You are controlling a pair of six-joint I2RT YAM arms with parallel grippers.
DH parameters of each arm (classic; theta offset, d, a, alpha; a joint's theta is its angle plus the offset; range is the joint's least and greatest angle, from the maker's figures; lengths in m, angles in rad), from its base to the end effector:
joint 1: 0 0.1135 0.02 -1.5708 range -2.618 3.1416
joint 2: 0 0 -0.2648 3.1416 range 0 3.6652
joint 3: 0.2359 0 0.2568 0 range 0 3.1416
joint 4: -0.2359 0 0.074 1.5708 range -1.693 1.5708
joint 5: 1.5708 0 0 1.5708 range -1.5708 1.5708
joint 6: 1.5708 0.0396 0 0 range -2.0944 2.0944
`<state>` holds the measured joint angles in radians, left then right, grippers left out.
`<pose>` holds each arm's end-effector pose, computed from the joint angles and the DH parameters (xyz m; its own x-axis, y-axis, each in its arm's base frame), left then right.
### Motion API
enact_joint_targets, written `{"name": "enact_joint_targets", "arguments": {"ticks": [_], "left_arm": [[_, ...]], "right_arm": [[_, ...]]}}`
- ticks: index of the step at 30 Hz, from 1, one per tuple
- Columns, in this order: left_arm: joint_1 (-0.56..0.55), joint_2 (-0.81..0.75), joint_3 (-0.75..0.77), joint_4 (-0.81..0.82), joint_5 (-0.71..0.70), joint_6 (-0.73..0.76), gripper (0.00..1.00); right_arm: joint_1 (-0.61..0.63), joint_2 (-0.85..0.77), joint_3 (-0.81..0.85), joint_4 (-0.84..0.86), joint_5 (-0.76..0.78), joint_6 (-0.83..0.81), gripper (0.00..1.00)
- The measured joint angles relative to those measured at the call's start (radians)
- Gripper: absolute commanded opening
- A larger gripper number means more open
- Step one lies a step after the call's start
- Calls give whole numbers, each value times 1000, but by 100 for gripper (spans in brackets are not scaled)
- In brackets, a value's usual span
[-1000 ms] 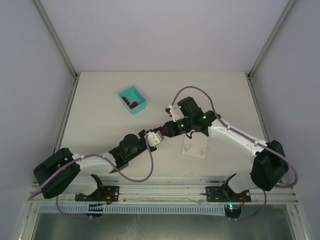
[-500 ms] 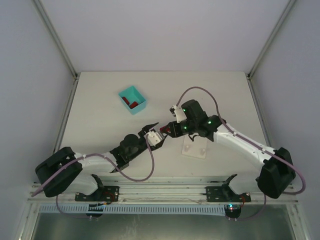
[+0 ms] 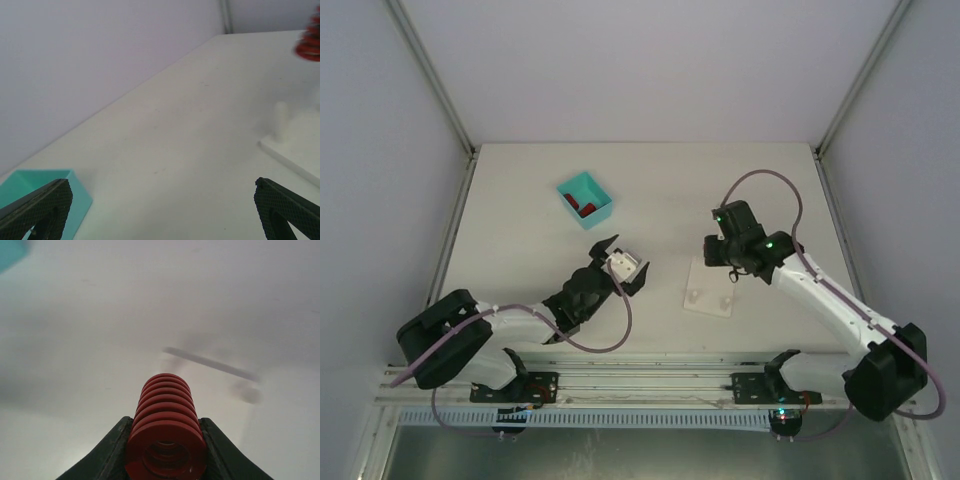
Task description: Install the large spring
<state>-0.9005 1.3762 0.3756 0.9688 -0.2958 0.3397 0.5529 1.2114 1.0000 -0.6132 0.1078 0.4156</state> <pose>0.1742 -0.2012 0.1920 0.1708 0.2976 -0.9393 0.5427 0.7672 0.3418 0.2240 0.1332 0.2844 -0.7574 0.0043 -0.6530 -0.1685 0.9648 0.2018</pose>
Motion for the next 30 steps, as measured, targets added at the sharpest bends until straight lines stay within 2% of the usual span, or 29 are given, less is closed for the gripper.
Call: {"name": "enact_joint_targets", "arguments": {"ticks": [5,11,20,30], "left_arm": [[17,2,7,-1,-87,-89,99],[39,1,45,-60,-182,-201,99],[63,-18,68,-131,-269,-341,99],[66,7,91,-166,-277,-364,99]], "right_arm": [[-101,0,15,-116,102,1,0],[-206,14,29,-188,121,-3,0],[-222,115,68,-197,62,-17,0],[-231,221,111,-205,33,-22,0]]}}
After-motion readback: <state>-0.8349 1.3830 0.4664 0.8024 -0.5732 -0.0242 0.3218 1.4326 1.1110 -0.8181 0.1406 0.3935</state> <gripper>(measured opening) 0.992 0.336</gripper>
